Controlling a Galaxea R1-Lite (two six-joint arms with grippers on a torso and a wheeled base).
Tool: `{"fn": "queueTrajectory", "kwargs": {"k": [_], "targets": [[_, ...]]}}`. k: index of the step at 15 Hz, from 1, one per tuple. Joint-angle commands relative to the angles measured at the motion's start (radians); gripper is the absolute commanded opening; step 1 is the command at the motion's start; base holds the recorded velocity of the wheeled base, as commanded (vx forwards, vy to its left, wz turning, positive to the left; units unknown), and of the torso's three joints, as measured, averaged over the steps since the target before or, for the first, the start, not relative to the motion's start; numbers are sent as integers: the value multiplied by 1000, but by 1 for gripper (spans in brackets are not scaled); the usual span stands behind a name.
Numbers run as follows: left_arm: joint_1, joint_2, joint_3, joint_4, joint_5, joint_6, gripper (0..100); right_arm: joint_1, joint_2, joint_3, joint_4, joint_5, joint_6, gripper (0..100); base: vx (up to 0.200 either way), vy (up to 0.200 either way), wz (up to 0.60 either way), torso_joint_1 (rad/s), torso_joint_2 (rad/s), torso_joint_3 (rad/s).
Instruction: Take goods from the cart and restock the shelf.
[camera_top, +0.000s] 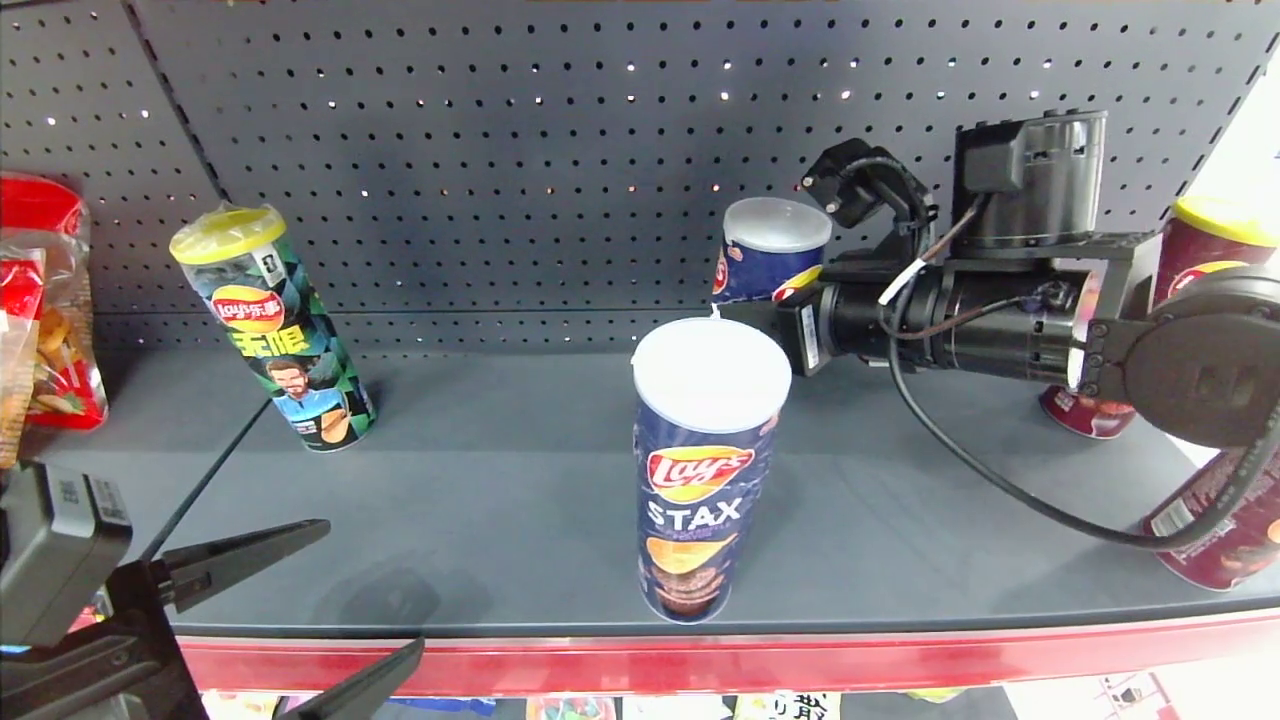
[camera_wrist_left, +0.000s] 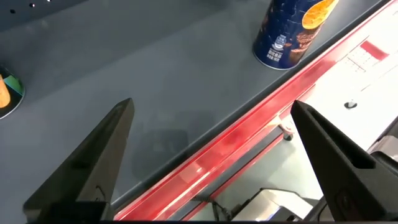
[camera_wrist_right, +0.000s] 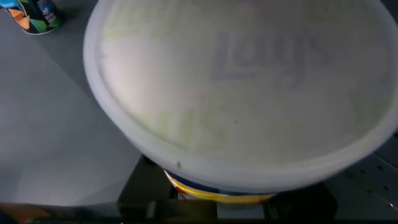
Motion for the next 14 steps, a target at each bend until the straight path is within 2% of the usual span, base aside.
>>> {"fn": "queueTrajectory", "kwargs": {"k": [1,9,10,14], "targets": [[0,2,-1,-1,0,0,100,0,21,-17,-1,0,-1,0,0,0,0,0,0,0],[0,2,-1,4,-2,0,100,9,27,-28,1,-5,1,0,0,0,0,0,0,0],[0,2,-1,4,-2,0,100,11,25,-23,1,-6,1,100,0,0,0,0,0,0],[0,7,1,6,-2,0,100,28,-28,32,9,-25,29,100,0,0,0,0,0,0]]}}
